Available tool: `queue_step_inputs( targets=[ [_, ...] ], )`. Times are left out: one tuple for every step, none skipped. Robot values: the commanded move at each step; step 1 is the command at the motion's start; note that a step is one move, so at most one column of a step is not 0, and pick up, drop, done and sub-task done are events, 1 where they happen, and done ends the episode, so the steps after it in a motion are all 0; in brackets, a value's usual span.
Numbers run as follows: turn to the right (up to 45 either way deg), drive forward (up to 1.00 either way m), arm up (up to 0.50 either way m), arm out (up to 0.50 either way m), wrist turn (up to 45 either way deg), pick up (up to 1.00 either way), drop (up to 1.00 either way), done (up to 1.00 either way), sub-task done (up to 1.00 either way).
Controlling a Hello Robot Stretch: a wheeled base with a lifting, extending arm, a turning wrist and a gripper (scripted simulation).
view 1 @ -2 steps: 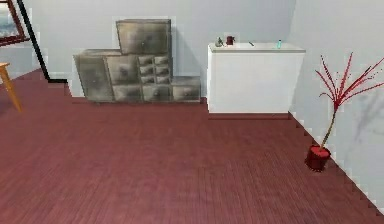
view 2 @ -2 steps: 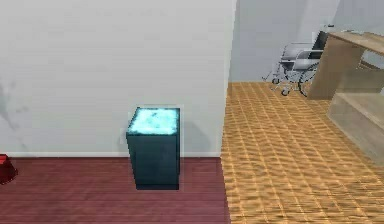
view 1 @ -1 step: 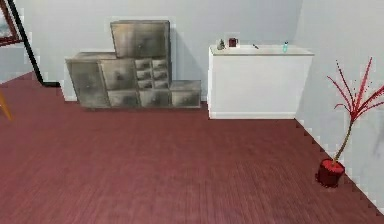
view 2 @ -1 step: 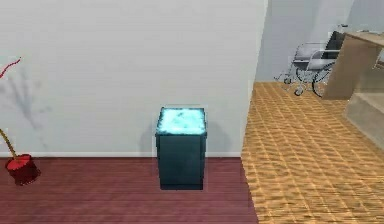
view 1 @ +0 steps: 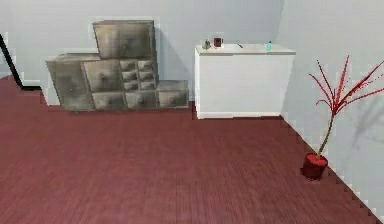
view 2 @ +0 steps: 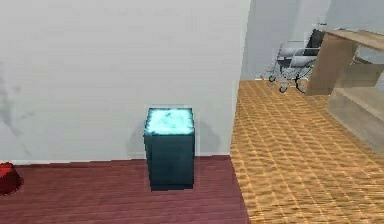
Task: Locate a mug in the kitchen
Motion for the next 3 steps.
queue_step_inputs(
  targets=[
    [0.0,1.0,0.0,0.0,0.0,0.0,0.0,0.0,0.0],
    [0.0,0.95,0.0,0.0,0.0,0.0,0.0,0.0,0.0],
    [18.0,0.0,0.0,0.0,0.0,0.0,0.0,0.0,0.0]
  ],
)
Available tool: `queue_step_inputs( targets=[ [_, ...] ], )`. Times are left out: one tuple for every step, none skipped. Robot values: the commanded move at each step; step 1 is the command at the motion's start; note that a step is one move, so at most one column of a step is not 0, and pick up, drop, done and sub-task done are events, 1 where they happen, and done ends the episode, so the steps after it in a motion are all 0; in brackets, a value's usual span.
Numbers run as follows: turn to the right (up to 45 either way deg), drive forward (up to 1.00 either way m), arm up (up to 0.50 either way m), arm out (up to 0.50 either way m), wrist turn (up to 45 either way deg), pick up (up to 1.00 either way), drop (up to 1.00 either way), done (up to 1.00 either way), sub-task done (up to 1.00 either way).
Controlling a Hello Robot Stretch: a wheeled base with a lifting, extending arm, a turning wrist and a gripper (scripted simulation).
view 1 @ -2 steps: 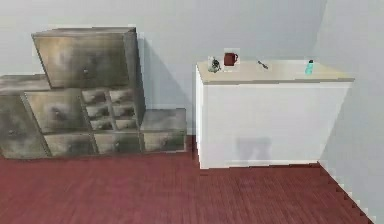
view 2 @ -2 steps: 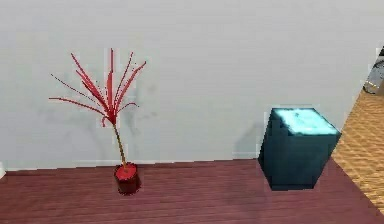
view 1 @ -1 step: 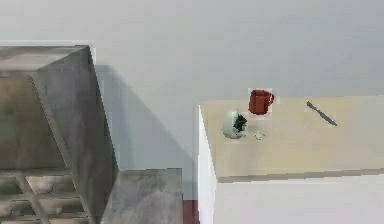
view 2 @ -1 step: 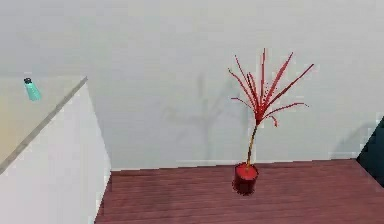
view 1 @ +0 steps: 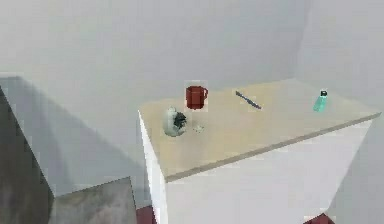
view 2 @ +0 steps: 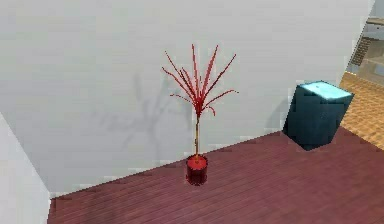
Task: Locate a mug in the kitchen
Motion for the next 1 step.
queue_step_inputs(
  targets=[
    [0.0,0.0,0.0,0.0,0.0,0.0,0.0,1.0,0.0]
  ],
)
